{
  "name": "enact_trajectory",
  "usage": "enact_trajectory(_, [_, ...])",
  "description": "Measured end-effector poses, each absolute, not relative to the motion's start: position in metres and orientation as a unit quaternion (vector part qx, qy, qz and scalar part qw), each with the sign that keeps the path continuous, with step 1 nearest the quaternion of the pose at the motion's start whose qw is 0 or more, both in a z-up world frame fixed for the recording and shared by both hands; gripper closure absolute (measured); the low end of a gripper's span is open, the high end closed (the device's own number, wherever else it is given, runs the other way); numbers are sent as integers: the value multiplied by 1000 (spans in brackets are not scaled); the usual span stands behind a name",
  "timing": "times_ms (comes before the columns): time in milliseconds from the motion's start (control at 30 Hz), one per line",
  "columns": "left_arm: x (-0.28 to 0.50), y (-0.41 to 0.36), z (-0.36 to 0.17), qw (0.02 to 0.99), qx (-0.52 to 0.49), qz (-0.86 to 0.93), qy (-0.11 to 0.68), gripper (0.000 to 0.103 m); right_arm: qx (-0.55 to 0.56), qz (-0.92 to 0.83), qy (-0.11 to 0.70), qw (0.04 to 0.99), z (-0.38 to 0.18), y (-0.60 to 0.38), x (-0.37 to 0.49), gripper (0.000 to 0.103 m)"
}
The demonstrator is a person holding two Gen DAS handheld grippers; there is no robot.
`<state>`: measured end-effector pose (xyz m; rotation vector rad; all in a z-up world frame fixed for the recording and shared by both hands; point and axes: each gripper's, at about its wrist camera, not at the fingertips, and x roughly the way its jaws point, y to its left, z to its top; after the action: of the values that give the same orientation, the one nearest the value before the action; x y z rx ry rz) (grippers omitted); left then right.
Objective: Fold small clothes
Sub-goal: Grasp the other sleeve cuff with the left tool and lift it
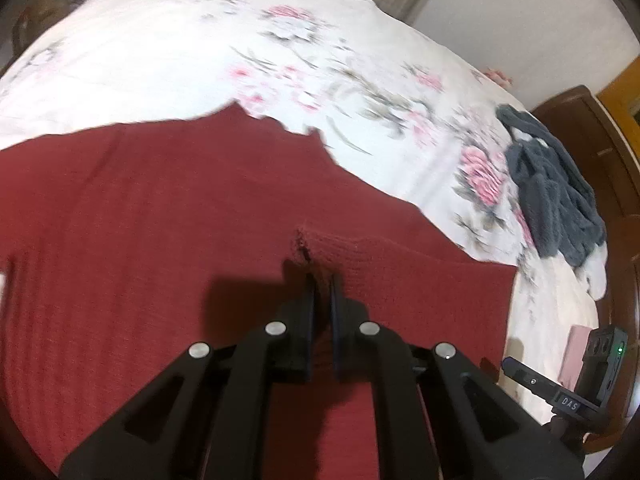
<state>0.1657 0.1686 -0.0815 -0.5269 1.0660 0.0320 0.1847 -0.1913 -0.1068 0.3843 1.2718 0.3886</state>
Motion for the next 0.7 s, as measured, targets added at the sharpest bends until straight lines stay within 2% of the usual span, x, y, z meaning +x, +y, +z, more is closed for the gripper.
enact_trajectory(300, [148, 254, -75, 836, -237, 85, 488, 98, 180, 180, 609, 752, -125, -156, 198, 43])
enact_trajectory(500, [138, 288, -102, 820, -239, 109, 508, 98, 176, 181, 624, 740, -140, -131, 206, 42])
enact_trajectory(533, [137, 290, -107, 819, -234, 113, 511, 98, 175, 177, 628, 737, -143, -128, 207, 43])
enact_trajectory(633, [135, 295, -126, 809, -233, 116, 527, 98, 159, 167, 637, 736, -151, -122, 209, 62])
enact_trajectory(700, [136, 296, -140, 802, -224, 118, 541, 98, 148, 159, 642, 735, -156, -122, 208, 64])
